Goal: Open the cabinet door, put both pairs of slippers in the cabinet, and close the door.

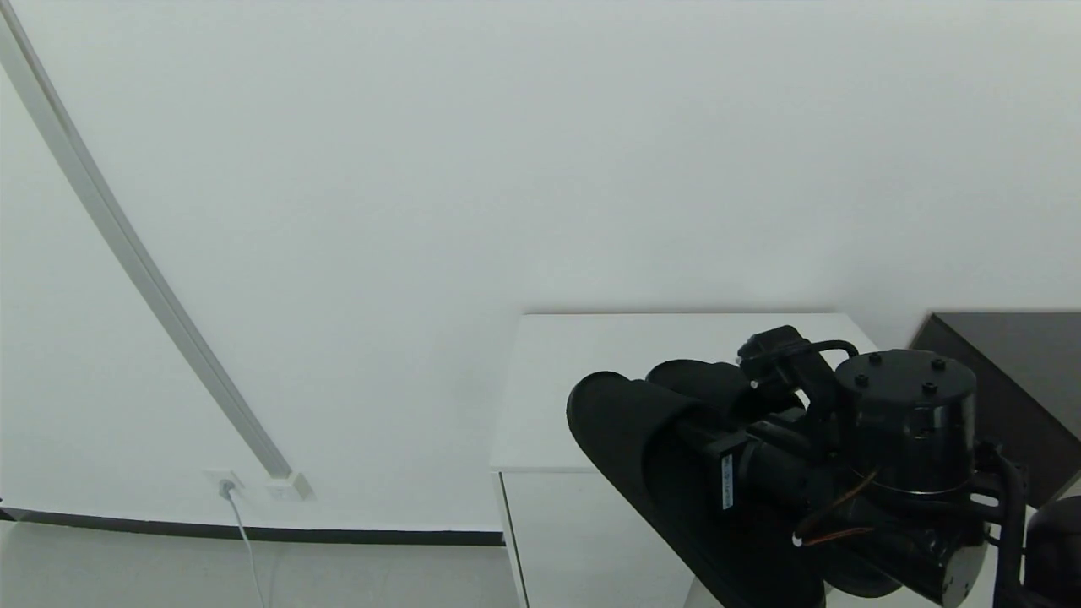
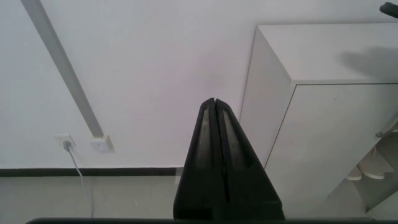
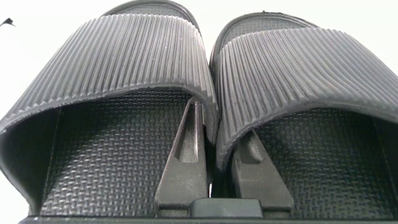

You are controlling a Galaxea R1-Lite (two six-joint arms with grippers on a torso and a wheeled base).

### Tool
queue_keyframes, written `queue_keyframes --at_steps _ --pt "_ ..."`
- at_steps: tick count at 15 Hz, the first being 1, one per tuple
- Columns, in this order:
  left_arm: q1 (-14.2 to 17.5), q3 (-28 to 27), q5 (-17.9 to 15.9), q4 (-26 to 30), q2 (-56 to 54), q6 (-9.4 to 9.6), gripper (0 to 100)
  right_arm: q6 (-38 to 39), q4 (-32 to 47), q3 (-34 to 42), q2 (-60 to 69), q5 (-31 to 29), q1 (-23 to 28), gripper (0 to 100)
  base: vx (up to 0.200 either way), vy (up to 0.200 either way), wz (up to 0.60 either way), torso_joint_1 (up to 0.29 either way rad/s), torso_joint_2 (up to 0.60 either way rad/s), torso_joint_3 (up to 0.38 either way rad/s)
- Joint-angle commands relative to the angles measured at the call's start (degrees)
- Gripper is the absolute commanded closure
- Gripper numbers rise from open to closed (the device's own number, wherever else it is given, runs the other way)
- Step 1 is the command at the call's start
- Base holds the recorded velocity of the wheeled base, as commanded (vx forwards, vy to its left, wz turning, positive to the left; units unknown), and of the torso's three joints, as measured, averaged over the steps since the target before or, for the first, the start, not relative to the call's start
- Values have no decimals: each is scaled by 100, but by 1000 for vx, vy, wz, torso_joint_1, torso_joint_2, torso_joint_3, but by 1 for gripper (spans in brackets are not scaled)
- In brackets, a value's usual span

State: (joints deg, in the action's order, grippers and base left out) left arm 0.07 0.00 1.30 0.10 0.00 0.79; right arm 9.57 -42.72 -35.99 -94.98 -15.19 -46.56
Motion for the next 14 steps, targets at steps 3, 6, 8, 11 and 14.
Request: queue_keyframes --at_steps 3,6,8,11,14 --pt "1 0 1 -1 0 -9 100 1 0 65 6 -28 -91 100 -200 0 0 9 6 -2" --pt "1 0 1 -1 0 -9 100 1 -9 83 -3 -116 -134 100 -200 0 0 -9 2 2" --pt "1 0 10 -1 0 0 100 1 -9 92 -47 -116 -134 100 -100 0 0 1 -1 -1" --pt "1 0 10 -1 0 0 100 -8 -17 101 -135 -160 -134 100 0 0 0 0 0 0" --pt "1 0 28 -1 0 -9 100 -17 -44 92 -205 -353 -161 100 0 0 0 0 0 0"
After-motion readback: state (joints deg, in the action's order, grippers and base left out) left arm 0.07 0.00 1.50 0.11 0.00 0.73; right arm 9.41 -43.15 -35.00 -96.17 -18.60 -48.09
